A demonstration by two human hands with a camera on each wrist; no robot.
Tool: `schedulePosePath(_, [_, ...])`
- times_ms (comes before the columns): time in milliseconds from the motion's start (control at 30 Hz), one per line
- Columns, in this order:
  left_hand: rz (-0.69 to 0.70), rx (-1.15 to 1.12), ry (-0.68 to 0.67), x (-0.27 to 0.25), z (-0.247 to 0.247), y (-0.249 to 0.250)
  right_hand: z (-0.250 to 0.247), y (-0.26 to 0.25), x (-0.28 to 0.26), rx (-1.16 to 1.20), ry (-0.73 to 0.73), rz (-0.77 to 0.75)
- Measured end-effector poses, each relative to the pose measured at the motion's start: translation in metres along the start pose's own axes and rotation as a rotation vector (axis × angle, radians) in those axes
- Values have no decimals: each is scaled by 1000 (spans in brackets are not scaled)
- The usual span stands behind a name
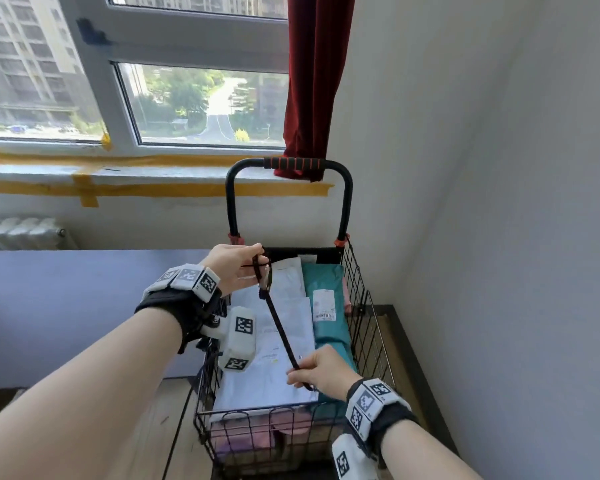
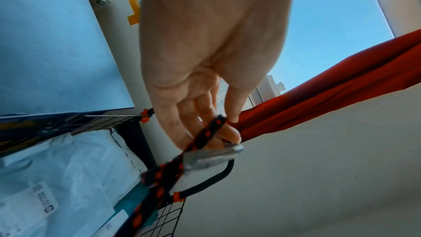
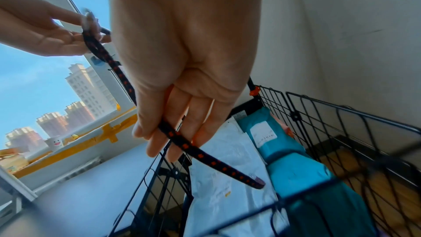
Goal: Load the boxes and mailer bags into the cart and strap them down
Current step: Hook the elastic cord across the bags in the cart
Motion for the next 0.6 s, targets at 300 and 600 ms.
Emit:
schedulePosePath(300, [-39,42,0,-29,-46,-54,48,12,-57,-133,64,51])
schedulePosePath(600, [-123,151,-37,-31,-56,-108,63,-51,-19,622,165,75])
Point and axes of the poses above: each hand's wrist, its own x-axis towards the middle knuckle, its own z-axis out of the palm, y = z × x, the point moved 3 cm from there along x, towards the middle knuckle, and after that the axes turned 12 degrees about -z, right-handed, at the moved point
